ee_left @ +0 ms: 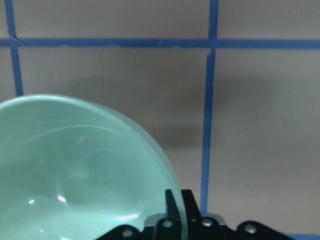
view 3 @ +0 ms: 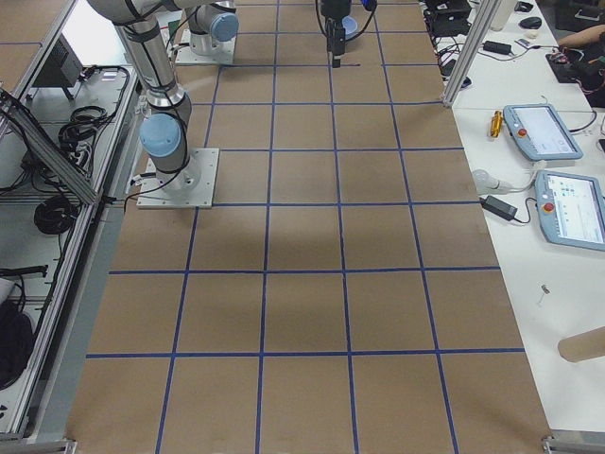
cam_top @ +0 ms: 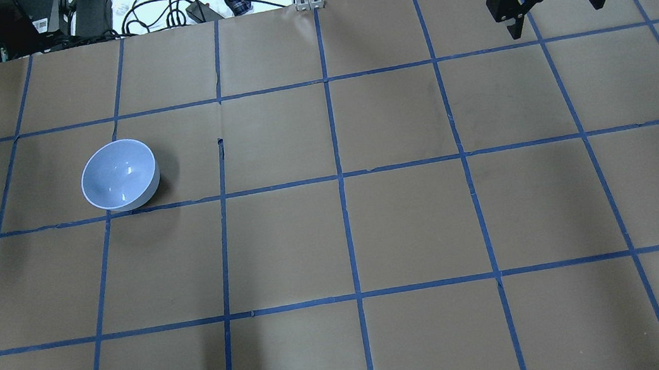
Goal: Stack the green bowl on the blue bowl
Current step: 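Lift the green bowl with the left gripper and carry it over the blue bowl, then lower the green bowl into the blue bowl with the left gripper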
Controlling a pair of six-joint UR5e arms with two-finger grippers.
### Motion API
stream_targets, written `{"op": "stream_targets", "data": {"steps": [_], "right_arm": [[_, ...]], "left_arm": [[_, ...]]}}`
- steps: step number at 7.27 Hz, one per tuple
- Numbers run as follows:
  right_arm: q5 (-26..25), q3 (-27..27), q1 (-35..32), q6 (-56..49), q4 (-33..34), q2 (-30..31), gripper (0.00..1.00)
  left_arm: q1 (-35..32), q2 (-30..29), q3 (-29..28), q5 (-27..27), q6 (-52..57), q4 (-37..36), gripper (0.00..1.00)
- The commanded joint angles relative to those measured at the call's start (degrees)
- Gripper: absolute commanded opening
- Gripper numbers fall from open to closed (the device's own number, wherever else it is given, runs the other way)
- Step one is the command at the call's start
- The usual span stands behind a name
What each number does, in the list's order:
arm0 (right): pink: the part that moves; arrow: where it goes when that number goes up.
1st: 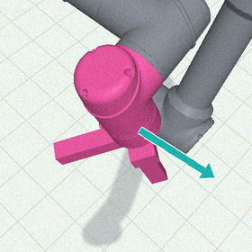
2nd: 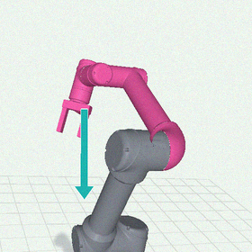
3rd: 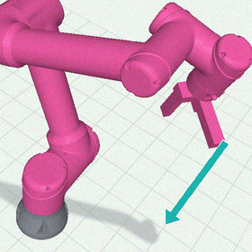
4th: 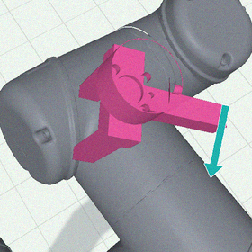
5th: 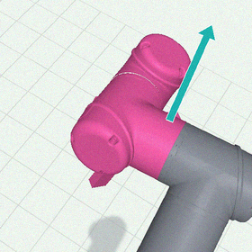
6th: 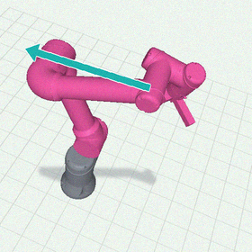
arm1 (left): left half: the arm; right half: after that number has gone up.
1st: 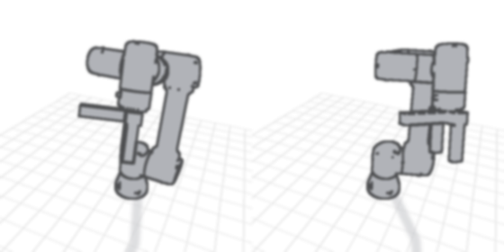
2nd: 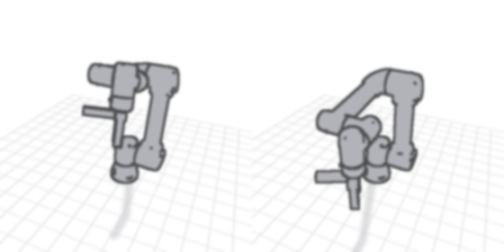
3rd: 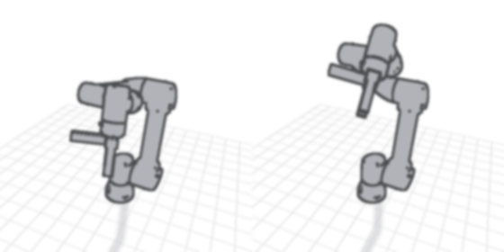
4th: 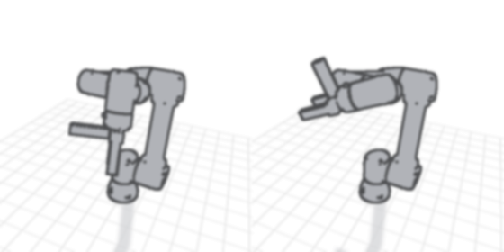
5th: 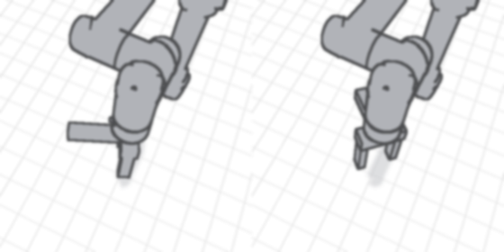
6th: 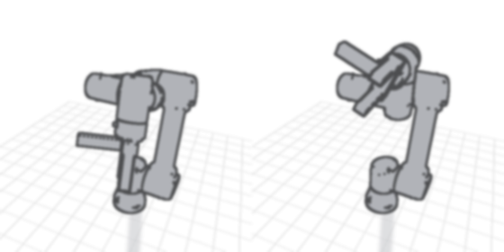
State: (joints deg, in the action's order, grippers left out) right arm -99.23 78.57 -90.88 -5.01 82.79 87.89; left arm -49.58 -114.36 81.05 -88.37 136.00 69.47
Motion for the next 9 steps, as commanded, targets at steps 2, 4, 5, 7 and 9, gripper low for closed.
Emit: {"op": "stream_targets", "data": {"steps": [2, 4, 5, 7, 9], "right_arm": [[0.0, 0.0, 0.0, 0.0, 0.0, 0.0, 1.0], [0.0, 0.0, 0.0, 0.0, 0.0, 0.0, 1.0], [0.0, 0.0, 0.0, 0.0, 0.0, 0.0, 1.0], [0.0, 0.0, 0.0, 0.0, 0.0, 0.0, 1.0], [0.0, 0.0, 0.0, 0.0, 0.0, 0.0, 1.0]], "left_arm": [[-10.6, 12.6, 13.4, 1.7, -7.7, 2.0, 0.0], [-11.8, 18.1, 23.7, 3.0, -14.3, -1.1, 0.0], [-15.1, 18.2, 25.5, 2.9, -19.3, -2.9, 0.0], [-20.5, 19.1, 28.6, 2.3, -23.6, -7.8, 0.0], [-20.8, 18.0, 33.8, 2.2, -23.2, -19.0, 0.0]]}}
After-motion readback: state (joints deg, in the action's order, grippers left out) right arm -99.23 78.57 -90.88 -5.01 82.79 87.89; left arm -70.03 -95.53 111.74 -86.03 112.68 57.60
